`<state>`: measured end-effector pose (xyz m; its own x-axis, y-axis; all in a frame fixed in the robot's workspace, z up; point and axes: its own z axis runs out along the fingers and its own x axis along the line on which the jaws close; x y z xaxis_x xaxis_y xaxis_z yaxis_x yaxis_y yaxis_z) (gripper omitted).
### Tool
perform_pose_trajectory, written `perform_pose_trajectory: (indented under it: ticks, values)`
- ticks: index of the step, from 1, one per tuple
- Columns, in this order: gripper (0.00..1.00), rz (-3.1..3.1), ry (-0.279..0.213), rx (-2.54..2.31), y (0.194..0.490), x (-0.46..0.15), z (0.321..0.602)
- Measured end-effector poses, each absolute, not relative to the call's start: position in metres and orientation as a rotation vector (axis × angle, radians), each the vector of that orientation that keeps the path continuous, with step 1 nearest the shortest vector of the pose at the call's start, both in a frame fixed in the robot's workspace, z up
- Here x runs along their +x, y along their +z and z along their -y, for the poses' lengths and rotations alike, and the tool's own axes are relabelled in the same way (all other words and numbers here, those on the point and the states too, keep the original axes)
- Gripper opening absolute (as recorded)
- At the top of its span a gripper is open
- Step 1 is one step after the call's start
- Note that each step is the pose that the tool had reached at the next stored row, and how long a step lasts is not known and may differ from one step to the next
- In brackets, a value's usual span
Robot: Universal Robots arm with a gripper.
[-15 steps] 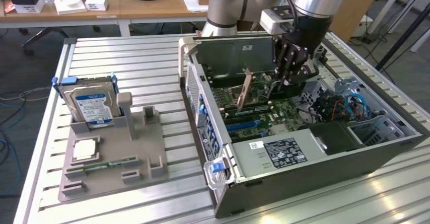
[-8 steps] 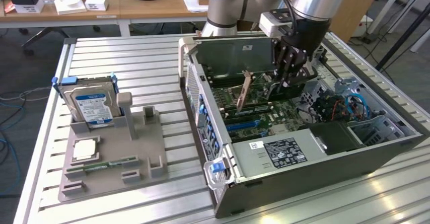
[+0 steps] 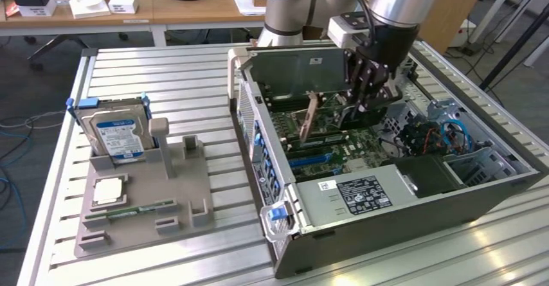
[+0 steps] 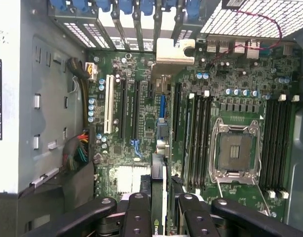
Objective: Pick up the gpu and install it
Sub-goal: 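Insert the gpu into the slot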
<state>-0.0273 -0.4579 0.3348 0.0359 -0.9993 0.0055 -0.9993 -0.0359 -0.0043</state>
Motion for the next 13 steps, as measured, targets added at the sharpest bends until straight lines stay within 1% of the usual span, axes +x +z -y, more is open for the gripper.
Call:
perform_pose_trajectory:
  ticks: [8, 13]
  values:
    - [0.26, 2.18, 0.011, 2.26, 0.3331, -0.0315, 0.4567]
    - [0.26, 2.18, 0.011, 2.26, 0.3259, -0.0318, 0.4567]
